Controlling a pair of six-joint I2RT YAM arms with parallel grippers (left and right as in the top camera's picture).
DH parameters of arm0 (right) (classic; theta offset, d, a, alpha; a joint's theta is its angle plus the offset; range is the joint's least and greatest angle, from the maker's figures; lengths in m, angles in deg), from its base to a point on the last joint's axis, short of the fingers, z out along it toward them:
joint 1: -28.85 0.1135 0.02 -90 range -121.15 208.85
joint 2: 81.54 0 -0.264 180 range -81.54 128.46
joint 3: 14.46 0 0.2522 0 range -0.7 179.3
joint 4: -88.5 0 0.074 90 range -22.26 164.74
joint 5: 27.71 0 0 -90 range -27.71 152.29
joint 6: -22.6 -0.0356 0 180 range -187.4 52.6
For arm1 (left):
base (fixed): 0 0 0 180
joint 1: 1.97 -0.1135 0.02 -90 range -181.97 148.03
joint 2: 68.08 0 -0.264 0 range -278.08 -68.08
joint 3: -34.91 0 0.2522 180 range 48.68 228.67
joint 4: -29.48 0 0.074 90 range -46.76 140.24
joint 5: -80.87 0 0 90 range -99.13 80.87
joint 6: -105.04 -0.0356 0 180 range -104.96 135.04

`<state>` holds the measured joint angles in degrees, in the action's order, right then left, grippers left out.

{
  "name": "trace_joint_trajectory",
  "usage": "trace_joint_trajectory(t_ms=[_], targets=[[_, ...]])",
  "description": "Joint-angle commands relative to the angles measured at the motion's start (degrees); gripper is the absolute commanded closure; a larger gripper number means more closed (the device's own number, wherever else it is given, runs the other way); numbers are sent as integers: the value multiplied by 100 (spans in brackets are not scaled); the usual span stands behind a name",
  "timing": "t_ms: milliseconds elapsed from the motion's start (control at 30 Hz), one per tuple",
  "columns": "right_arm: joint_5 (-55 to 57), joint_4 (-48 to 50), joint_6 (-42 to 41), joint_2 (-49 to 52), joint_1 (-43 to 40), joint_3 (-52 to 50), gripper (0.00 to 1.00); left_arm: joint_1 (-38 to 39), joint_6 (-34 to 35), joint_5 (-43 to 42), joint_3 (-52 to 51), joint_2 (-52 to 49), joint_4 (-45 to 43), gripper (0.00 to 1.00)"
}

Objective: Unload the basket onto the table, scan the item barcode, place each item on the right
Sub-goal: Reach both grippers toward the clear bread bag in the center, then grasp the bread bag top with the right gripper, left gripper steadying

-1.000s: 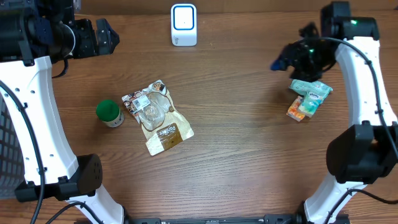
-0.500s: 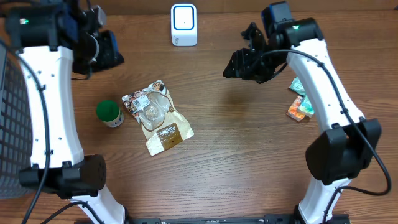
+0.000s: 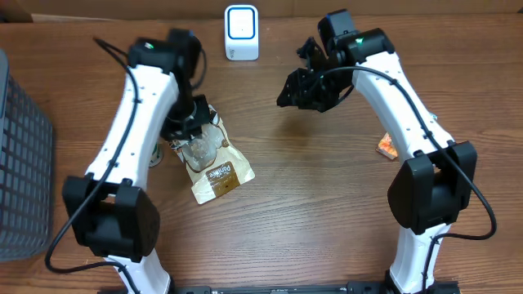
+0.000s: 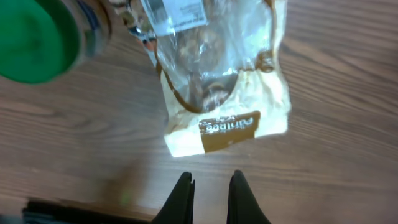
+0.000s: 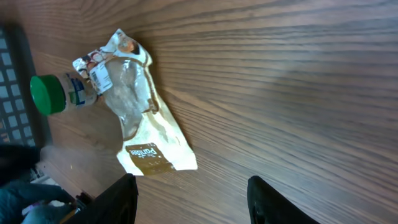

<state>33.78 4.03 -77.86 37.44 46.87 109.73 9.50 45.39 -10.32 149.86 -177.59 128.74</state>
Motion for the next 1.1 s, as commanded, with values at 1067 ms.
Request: trace_joint_trajectory(t_ms=[1067], targets=[[-1021, 1882, -28, 1757, 1071, 20, 44, -404, 1019, 291, -3762, 1029, -3407, 96]])
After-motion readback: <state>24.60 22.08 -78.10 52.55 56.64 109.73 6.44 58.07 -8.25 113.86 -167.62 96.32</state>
